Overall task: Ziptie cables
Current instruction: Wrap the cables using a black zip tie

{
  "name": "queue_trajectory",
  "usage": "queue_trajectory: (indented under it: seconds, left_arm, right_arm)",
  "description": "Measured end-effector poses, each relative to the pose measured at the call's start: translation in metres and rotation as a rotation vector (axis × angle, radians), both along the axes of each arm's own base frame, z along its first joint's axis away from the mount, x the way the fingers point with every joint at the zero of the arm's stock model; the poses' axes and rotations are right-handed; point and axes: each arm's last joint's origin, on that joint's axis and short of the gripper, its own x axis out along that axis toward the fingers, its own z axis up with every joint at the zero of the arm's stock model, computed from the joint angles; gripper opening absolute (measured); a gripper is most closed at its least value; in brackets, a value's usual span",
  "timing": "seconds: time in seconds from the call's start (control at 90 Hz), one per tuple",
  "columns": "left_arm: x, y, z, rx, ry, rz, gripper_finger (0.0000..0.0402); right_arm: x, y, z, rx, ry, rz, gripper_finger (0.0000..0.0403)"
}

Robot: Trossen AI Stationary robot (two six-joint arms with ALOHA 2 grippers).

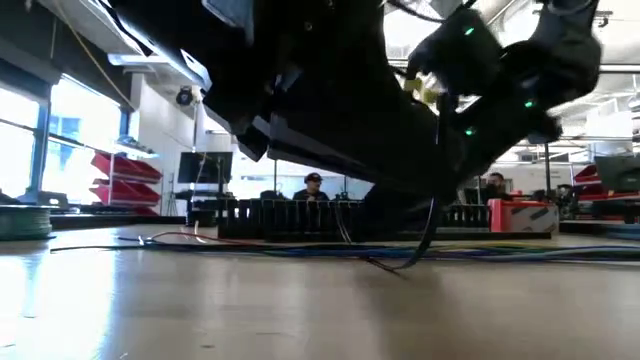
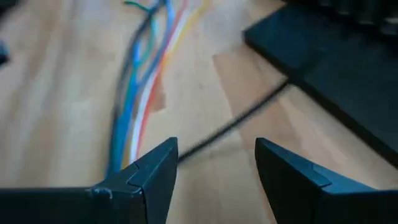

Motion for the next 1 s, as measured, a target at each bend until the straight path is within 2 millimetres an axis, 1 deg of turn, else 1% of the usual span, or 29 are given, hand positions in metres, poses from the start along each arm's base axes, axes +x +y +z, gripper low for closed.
queue_trajectory:
  seconds: [0.133,0.222,0.322,0.478,0.522,0.6,0.667,0.756,0.878,1.0]
  left_arm:
    - [0.000,0.000,0.000,-0.004,-0.001,0.003,0.0000]
    - [0.000,0.000,0.000,-0.003,0.000,0.004,0.0000]
    - [0.000,0.000,0.000,-0.003,0.000,0.004,0.0000]
    - [0.000,0.000,0.000,-0.006,-0.001,0.005,0.0000]
    - [0.000,0.000,0.000,-0.007,-0.001,0.005,0.0000]
    - [-0.001,0.000,0.002,-0.025,-0.005,0.017,0.0000]
    - [-0.001,0.000,0.007,-0.050,-0.016,0.028,0.0000]
    - [-0.002,0.000,0.014,-0.081,-0.029,0.037,0.0000]
    - [-0.006,0.003,0.017,-0.094,-0.030,0.036,0.0000]
    - [-0.012,0.011,0.021,-0.127,-0.033,0.051,0.0000]
  right_arm:
    - [0.004,-0.012,-0.005,0.030,-0.012,0.000,0.0192]
    - [0.006,-0.014,-0.004,0.037,-0.050,0.033,0.0169]
    - [0.008,-0.014,-0.001,0.023,-0.087,0.049,0.0125]
    - [0.007,-0.013,-0.002,-0.016,-0.076,0.071,0.0028]
    - [0.007,-0.011,-0.002,-0.027,-0.078,0.085,0.0012]
    - [0.006,-0.005,-0.002,-0.050,-0.081,0.107,0.0007]
    - [0.005,0.001,-0.001,-0.077,-0.086,0.133,0.0002]
    - [0.003,0.015,0.003,-0.148,-0.107,0.168,0.0001]
    - [-0.003,0.036,0.009,-0.318,-0.122,0.206,0.0000]
    - [-0.010,0.055,0.015,-0.512,-0.141,0.197,0.0000]
